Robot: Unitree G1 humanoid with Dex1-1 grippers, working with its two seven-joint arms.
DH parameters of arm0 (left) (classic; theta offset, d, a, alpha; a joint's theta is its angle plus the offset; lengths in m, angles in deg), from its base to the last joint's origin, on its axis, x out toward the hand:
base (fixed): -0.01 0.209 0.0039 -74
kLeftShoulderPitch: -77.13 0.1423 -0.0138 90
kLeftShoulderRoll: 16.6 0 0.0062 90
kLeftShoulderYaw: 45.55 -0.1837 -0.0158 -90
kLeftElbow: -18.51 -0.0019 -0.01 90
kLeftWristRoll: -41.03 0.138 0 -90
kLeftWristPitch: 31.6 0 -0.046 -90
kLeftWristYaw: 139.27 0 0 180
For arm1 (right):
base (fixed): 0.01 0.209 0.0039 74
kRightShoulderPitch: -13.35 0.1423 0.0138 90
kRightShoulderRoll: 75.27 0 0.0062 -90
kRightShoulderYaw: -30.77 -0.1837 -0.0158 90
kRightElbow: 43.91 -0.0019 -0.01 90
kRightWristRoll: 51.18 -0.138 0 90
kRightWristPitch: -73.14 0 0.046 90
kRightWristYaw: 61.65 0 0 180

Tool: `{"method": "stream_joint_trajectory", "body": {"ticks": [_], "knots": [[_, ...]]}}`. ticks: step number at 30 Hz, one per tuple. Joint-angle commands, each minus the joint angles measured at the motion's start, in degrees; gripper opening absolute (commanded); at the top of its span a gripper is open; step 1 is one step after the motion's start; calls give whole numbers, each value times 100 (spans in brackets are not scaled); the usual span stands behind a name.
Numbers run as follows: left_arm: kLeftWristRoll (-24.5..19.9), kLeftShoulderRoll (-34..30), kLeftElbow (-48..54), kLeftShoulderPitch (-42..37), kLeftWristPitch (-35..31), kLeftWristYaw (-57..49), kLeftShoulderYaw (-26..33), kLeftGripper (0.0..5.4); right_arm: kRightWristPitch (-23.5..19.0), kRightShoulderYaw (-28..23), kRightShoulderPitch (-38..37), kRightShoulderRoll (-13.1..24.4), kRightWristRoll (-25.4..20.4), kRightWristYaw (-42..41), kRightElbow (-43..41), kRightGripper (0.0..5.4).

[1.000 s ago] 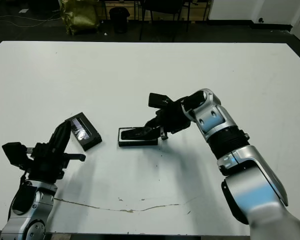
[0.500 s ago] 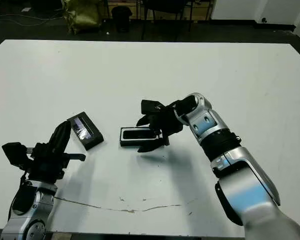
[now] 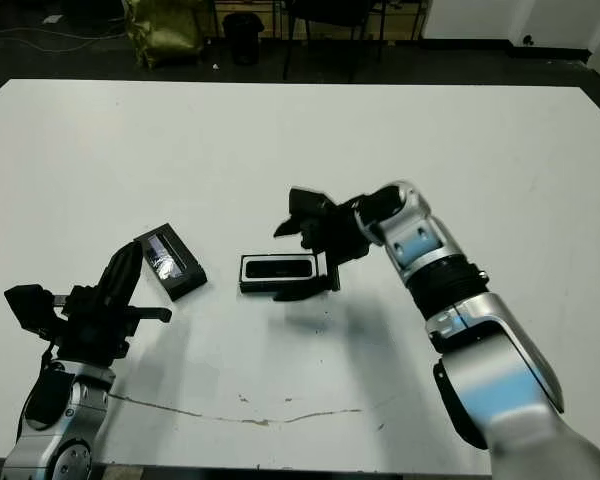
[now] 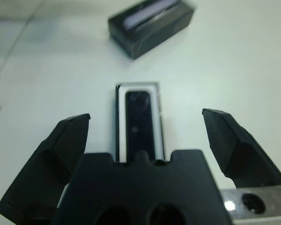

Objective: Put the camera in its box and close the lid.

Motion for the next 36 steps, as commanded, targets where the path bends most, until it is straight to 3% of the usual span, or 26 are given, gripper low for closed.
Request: {"method": "stream_joint_trajectory", "body": {"ticks": [1, 4, 8, 13, 16, 22, 27, 33, 36], "knots": [[-8, -11, -106, 22, -25, 22, 39, 0, -725, -534, -438, 209, -349, 574, -976, 537], [4, -9, -59, 9, -96, -35, 43, 0, -1179, -1070, -1245, 148, -400, 1830, -2427, 518], [-3, -33, -67, -26, -84, -5, 46, 0, -1394, -1434, -2210, -14, -401, 3101, -3786, 436], [39, -62, -62, -91, -155, -53, 59, 0, -603, -1636, -3369, -97, -135, 4268, -4722, 320], [49, -88, -175, -199, -111, -9, 85, 0, -52, -1704, -3917, -44, 48, 4680, -4967, 253], [118, -184, -193, -371, -248, -31, 131, 0, 886, -2085, -5061, -375, -444, 5122, -5114, 120], [371, -577, -283, -652, -211, 69, 313, 0, 990, -2109, -5869, -593, -712, 5420, -5354, 3], [480, -1509, -254, -1282, -549, 443, 645, 0, 1156, -1999, -6112, -666, -770, 5541, -5306, 1], [569, -1924, -172, -1547, -810, 649, 646, 0, 1042, -1953, -6098, -656, -834, 5562, -5383, 1]]}}
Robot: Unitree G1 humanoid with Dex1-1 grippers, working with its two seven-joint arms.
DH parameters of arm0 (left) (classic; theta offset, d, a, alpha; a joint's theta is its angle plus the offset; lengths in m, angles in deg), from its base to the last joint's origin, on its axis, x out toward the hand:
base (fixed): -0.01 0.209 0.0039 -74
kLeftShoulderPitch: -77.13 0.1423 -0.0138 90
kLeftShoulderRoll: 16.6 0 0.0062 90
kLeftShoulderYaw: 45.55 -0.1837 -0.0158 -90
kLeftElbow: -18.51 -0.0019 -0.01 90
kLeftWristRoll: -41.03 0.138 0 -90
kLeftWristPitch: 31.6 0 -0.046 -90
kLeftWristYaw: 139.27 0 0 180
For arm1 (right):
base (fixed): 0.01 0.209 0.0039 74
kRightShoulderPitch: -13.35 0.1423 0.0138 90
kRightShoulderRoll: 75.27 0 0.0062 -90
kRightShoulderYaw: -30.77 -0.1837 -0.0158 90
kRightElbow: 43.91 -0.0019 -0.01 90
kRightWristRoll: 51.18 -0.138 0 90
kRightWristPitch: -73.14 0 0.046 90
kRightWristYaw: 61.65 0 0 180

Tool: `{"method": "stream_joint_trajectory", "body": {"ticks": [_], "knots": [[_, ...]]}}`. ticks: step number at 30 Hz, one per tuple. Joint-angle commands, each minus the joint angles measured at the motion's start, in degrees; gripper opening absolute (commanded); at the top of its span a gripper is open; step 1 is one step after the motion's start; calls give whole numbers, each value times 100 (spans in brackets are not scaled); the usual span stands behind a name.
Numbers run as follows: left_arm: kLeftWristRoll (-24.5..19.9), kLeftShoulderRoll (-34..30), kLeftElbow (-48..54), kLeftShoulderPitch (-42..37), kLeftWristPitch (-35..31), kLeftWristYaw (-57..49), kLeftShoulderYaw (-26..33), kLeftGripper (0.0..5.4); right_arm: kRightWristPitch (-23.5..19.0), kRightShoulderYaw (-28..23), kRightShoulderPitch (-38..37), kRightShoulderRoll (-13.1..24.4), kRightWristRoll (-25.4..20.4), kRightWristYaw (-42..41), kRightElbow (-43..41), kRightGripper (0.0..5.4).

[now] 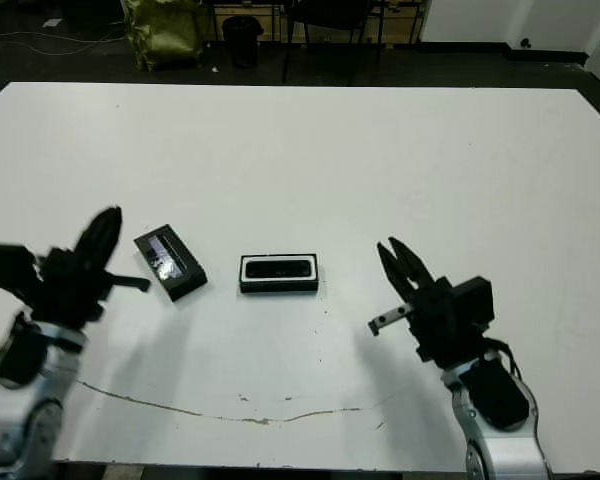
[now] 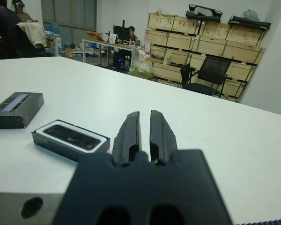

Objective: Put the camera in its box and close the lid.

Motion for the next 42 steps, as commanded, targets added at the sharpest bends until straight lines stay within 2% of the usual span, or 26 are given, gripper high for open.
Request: {"method": "stream_joint_trajectory", "body": {"ticks": [1, 4, 7, 11, 13, 18, 24, 28, 33, 38, 42], "knots": [[152, -488, 89, -251, -438, 253, -64, 0, -136, 38, -42, 12, -106, 62, -40, 1], [222, -809, 266, -538, -871, 507, -297, 0, -180, 76, -29, 32, -143, 67, -66, 1], [216, -703, 447, -813, -1396, 443, -574, 0, -241, 119, -38, 22, -152, 102, -104, 1], [-576, 312, 774, -1031, -2579, -276, -590, 0, -166, 193, -56, -7, -108, 168, -111, 1], [-874, 790, 856, -1053, -2924, -606, -622, 0, -133, 226, -59, -19, -97, 191, -110, 1], [-1158, 1642, 1040, -886, -3692, -1356, -880, 0, -150, 264, -117, -25, -125, 261, -185, 1], [-1284, 2559, 1122, -637, -4408, -2267, -978, 0, 95, 296, -133, -20, -78, 237, -12, 1], [-1400, 3002, 993, -425, -4413, -2729, -978, 0, 184, 319, -135, -58, -103, 254, 60, 1], [-1689, 3431, 854, -155, -4107, -3326, -966, 0, 209, 322, -139, -59, -178, 224, 105, 1], [-1958, 3523, 633, 14, -3638, -3644, -1009, 0, 198, 318, -127, -32, -222, 186, 173, 1], [-1957, 3508, 417, 75, -3160, -3842, -1154, 0, 202, 311, -158, -46, -308, 170, 192, 1]]}}
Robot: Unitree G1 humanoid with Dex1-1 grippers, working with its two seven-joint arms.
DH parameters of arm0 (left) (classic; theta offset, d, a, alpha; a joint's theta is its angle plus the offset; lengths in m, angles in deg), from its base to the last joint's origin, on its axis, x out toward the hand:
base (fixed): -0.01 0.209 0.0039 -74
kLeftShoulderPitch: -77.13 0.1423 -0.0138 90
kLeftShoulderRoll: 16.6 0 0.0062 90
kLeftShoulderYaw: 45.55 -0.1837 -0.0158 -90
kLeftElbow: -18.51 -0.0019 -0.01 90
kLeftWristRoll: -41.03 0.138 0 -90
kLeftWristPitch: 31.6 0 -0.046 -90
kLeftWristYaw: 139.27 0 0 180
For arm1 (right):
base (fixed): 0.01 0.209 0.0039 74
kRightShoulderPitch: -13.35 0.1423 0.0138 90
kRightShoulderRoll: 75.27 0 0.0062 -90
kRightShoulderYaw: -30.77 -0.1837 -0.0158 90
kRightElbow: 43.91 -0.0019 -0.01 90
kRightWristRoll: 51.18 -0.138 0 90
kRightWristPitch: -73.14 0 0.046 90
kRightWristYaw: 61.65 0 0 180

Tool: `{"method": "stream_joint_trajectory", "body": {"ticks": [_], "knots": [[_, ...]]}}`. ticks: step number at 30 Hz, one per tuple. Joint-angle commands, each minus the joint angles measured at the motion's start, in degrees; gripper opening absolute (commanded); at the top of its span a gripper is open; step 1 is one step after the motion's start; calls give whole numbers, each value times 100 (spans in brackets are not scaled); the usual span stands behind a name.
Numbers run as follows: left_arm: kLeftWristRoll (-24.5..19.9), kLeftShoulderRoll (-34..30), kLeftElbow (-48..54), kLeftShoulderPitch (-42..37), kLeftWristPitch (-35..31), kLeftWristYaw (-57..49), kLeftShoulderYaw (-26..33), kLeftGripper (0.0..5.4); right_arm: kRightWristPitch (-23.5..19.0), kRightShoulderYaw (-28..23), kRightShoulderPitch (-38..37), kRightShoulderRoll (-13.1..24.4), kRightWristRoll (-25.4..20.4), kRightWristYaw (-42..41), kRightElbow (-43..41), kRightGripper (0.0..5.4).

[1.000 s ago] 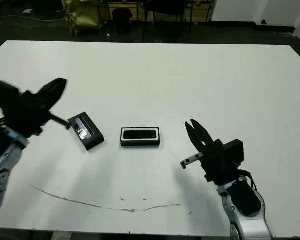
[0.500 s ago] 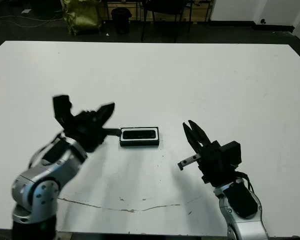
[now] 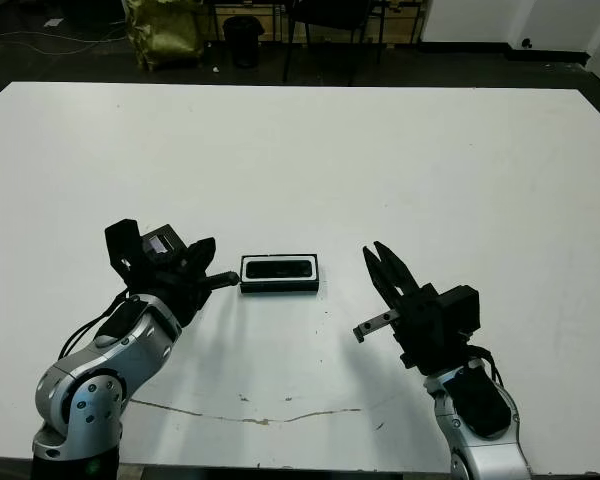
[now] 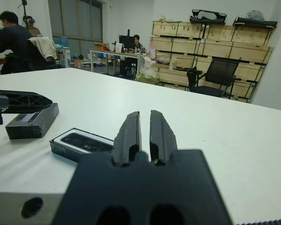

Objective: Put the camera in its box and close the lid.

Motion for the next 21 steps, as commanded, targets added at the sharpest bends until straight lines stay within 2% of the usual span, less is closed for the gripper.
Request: {"method": "stream_joint_trajectory", "body": {"ticks": [1, 7, 21], "knots": [[15, 1103, -369, 380, 445, -309, -169, 0, -22, -24, -94, 24, -95, -30, 146, 1], [-95, 1002, -595, 325, 775, -418, -383, 0, -109, 6, -127, 24, -97, -7, 67, 1], [-329, 862, -680, 397, 1115, -464, -877, 0, 17, 68, -159, 28, -59, -16, 123, 1]]}}
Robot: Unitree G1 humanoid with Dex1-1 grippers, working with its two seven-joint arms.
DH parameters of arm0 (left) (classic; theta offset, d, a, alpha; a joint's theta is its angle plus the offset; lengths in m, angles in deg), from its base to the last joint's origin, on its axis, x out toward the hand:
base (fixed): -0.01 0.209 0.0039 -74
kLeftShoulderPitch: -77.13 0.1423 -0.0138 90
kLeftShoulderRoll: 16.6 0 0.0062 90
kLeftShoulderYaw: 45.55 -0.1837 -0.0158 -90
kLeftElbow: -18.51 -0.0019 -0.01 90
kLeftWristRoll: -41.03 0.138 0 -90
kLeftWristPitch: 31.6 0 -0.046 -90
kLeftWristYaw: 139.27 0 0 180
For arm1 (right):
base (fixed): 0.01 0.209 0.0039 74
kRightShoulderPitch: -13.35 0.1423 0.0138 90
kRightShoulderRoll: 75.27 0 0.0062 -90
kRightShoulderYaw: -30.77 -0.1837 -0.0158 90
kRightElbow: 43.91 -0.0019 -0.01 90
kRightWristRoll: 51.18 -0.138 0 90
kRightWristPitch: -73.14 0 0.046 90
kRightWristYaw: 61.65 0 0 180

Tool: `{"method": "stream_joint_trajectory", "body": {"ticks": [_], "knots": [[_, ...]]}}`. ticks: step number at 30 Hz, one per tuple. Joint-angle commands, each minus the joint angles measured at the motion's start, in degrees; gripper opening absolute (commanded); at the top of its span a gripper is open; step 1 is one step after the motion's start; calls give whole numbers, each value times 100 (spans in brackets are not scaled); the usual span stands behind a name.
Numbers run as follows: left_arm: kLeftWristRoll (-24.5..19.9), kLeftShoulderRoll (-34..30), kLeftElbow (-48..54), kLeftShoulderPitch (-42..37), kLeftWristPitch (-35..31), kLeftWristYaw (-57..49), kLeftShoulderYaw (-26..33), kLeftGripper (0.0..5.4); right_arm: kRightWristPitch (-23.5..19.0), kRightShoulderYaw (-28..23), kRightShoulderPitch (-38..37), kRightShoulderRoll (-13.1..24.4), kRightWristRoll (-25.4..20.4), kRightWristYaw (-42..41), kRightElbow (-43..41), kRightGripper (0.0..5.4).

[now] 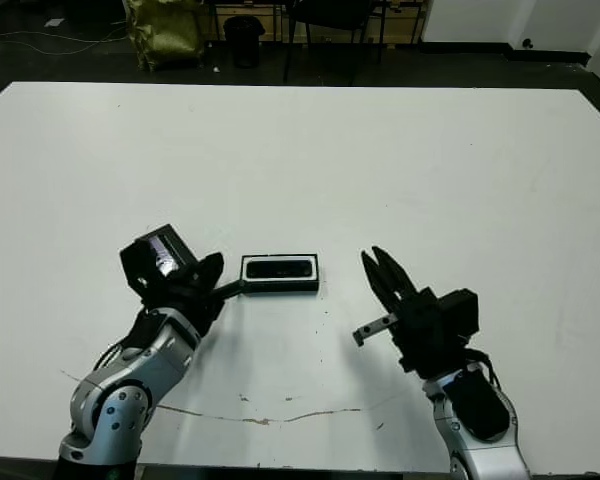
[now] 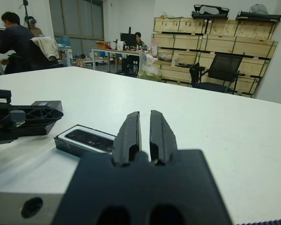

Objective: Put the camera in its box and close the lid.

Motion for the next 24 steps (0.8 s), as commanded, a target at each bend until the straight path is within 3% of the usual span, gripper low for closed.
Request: {"method": "stream_joint_trajectory", "body": {"ticks": [1, 24], "knots": [[-50, 881, -57, 195, 64, -176, -145, 0, 22, 15, -79, 24, -4, -9, 96, 1], [-179, 844, -412, 149, 224, -642, -366, 0, 217, 51, -138, 26, -93, -120, 202, 1]]}}
